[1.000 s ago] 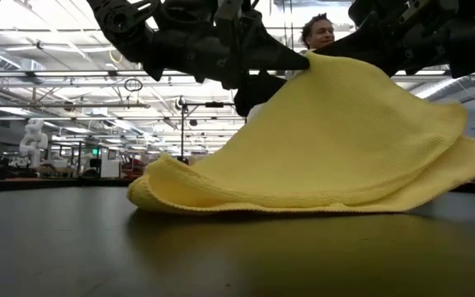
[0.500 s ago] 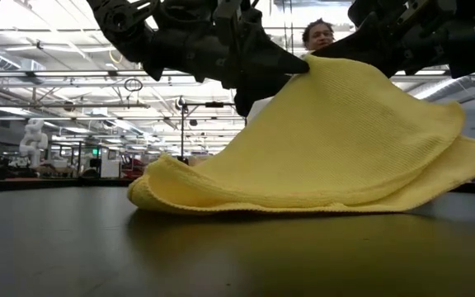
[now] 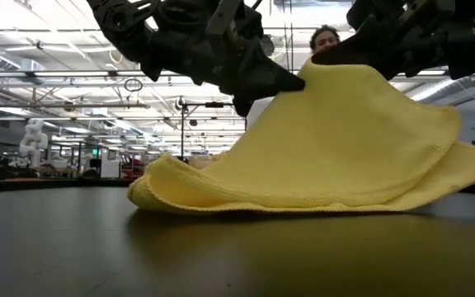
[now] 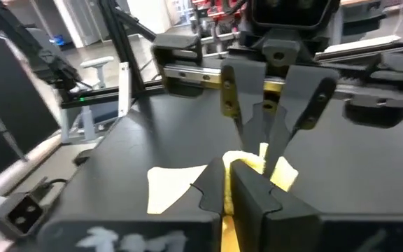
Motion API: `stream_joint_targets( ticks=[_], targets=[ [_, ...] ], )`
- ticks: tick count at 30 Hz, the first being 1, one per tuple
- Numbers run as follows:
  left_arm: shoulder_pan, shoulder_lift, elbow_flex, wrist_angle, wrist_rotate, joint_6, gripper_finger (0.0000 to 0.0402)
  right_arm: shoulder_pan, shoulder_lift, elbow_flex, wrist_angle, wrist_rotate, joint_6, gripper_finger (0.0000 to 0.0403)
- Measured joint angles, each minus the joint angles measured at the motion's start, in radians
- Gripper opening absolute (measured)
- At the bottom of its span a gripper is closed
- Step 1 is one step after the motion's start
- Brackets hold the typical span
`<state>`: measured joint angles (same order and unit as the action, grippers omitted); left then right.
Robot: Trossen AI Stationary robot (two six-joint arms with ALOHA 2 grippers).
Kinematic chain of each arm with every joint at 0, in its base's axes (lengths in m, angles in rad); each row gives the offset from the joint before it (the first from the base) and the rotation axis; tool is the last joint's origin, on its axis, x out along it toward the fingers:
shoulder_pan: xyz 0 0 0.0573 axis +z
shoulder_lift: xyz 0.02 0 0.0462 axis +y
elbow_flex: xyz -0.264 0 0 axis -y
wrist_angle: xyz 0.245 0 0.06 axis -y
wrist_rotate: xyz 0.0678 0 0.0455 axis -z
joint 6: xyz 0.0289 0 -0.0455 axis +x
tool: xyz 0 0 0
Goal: Fold microfiber towels
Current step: Fold the yellow microfiber towel
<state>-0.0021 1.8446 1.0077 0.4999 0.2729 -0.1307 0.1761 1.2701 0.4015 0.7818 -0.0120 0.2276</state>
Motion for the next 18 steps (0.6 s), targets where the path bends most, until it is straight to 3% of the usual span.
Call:
stream_joint_targets(
  ticks=[4, 12, 18],
  targets=[
    [0.000, 0.000, 0.000, -0.015, 0.000, 0.038, 0.0003, 0.000, -0.019, 0.000, -0.018, -0.045, 0.026, 0.0043],
    [0.001, -0.030, -0.001, -0.078, -0.005, 0.116, 0.0002, 0.001, -0.070, 0.000, -0.209, -0.042, 0.095, 0.0154],
    [-0.002, -0.084, -0.002, -0.132, -0.019, 0.171, 0.0001, 0.001, -0.063, -0.001, -0.314, -0.043, 0.147, 0.0210]
  ],
)
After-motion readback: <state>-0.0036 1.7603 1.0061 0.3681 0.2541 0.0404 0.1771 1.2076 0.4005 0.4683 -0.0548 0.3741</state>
